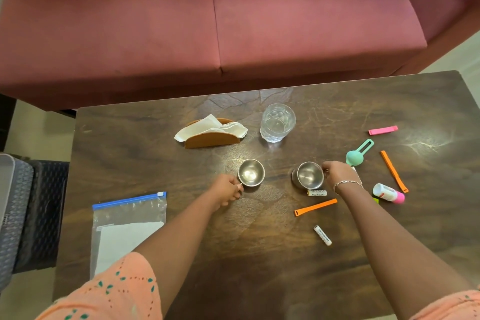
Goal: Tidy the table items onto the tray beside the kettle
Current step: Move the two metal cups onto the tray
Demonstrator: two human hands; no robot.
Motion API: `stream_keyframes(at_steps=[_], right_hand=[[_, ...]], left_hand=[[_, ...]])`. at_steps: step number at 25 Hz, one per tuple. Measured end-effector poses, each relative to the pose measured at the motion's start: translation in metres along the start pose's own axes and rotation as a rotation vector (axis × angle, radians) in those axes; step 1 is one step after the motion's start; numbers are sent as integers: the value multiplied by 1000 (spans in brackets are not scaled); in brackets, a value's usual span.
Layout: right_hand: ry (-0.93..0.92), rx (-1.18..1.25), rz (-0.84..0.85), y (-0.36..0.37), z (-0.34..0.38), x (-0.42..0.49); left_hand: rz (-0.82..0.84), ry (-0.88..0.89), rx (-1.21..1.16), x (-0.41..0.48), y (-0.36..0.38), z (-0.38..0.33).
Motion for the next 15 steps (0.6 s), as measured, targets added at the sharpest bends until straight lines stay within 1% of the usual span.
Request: stream_keyframes(at_steps=[3,5,6,10,12,15], right_hand=[[-50,-39,93,13,-2,-11],[-39,11,125,20,-2,-23],[-11,104,112,23,-2,-30],[151,629,16,33,17,-69],[136,799,-14,37,51,-86],[115,1051,19,48,124,-109]], left_hand=[[59,-52,-166,-8,2,14],[66,-66,-239,-16,-3,24],[66,-72,-267,-20,-8,31],[42,-87,-378,-41,-36,61],[26,-86,-437,-52,-58,77],[-27,-60,-496,-72,-103,104]])
Point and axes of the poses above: each hand's wrist, its own x-axis towards the middle knuckle, its own y-axis out of the palm, z = x × y, the point moved 7 cm from there along x, towards the middle knuckle, and after that the axes turned 1 degree about -z, right-handed, at the moved point
